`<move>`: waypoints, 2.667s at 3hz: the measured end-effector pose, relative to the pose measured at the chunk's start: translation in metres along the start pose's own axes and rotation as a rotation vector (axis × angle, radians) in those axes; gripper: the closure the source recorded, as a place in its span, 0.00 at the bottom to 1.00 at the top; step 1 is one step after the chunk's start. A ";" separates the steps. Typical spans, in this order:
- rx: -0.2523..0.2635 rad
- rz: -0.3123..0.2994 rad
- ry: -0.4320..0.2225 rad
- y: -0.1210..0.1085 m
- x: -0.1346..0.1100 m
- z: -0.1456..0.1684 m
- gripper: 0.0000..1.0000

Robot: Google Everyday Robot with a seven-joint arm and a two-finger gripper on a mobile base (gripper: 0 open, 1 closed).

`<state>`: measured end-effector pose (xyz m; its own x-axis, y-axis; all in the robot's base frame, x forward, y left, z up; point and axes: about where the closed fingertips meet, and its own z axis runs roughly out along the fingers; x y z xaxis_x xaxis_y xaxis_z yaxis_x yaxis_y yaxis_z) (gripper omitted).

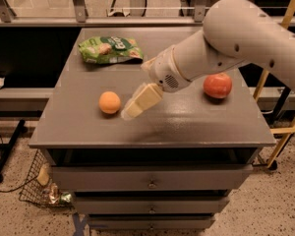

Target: Move orange near green rice chip bag

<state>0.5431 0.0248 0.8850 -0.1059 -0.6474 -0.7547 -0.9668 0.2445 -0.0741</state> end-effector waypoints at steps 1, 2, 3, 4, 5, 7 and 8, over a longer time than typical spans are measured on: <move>-0.016 0.013 -0.013 0.000 -0.001 0.028 0.00; -0.056 0.009 -0.027 0.003 -0.006 0.059 0.00; -0.071 0.002 -0.034 0.005 -0.010 0.069 0.00; -0.077 -0.005 -0.040 0.007 -0.012 0.073 0.18; -0.083 -0.011 -0.050 0.010 -0.015 0.076 0.42; -0.034 -0.028 -0.108 0.002 -0.024 0.058 0.87; 0.095 -0.009 -0.137 -0.024 -0.012 0.012 1.00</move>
Offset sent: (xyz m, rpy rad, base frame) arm 0.0169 0.0619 -0.0487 0.0472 0.0555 0.0535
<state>0.5704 0.0360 0.8880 -0.0581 -0.5474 -0.8349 -0.9407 0.3099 -0.1377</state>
